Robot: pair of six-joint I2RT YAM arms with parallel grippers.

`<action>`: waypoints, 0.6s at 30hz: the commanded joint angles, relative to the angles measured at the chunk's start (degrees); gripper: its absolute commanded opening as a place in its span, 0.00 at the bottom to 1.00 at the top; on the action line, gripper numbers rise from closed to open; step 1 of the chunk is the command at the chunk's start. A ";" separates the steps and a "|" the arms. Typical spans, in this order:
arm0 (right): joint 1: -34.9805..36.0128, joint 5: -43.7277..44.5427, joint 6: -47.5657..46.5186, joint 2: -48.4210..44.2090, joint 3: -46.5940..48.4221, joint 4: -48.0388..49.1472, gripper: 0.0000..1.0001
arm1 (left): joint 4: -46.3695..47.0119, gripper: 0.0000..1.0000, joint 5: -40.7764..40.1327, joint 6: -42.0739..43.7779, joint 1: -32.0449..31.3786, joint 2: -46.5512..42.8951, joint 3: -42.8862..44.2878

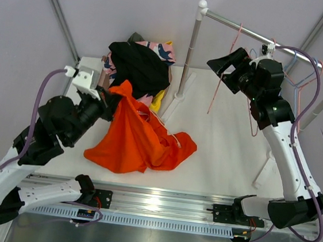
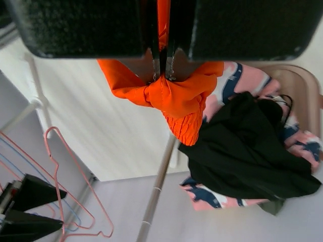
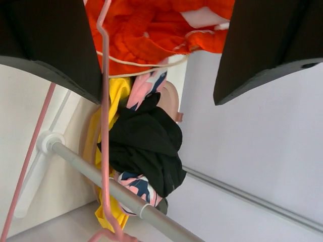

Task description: Remove the shorts from the hanger

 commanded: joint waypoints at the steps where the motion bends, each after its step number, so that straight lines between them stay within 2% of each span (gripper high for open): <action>1: 0.39 -1.86 -0.69 -3.36 0.39 1.43 0.98 | 1.84 0.00 -5.27 8.04 1.22 7.55 11.25; 5: 2.14 -0.02 -1.74 -7.14 -0.57 0.11 1.00 | 0.70 0.00 -0.89 12.70 6.23 17.67 23.99; 6: 3.28 0.51 -2.00 -9.24 -1.62 -0.24 0.99 | -0.61 0.00 -0.44 13.67 7.46 20.05 33.58; 8: 4.34 1.47 -2.35 -11.53 -3.11 -0.16 0.99 | -1.68 0.00 0.17 17.71 11.85 28.83 40.59; 9: 4.96 1.66 -2.36 -12.85 -4.25 0.37 0.99 | -2.03 0.00 0.70 19.02 13.61 32.25 53.59; 10: 5.92 1.66 -2.36 -15.39 -6.61 0.81 0.99 | -2.64 0.00 1.05 21.73 17.54 36.03 58.41; 11: 6.45 1.22 -2.18 -16.72 -8.12 1.33 0.99 | -3.17 0.00 3.23 22.72 19.93 43.98 63.51; 12: 7.06 0.78 -2.09 -17.95 -9.61 2.73 0.99 | -3.09 0.00 4.99 23.34 22.04 46.94 75.05; 13: 8.12 0.52 -2.18 -20.40 -11.02 3.09 0.99 | 2.39 0.00 6.92 21.60 26.85 47.66 74.38; 14: 8.73 0.25 -2.09 -21.55 -13.64 3.18 0.99 | 5.67 0.00 8.07 20.45 28.90 47.76 69.67; 15: 9.44 0.08 -2.01 -22.78 -15.15 3.62 0.99 | 8.83 0.00 8.61 19.40 30.40 47.93 68.50; 17: 11.81 -0.01 -2.09 -26.21 -19.97 4.32 0.99 | 15.61 0.00 10.62 14.57 34.79 49.68 67.95; 18: 12.60 -0.10 -2.62 -27.27 -21.39 4.50 0.99 | 17.37 0.00 13.24 13.51 35.94 53.61 68.74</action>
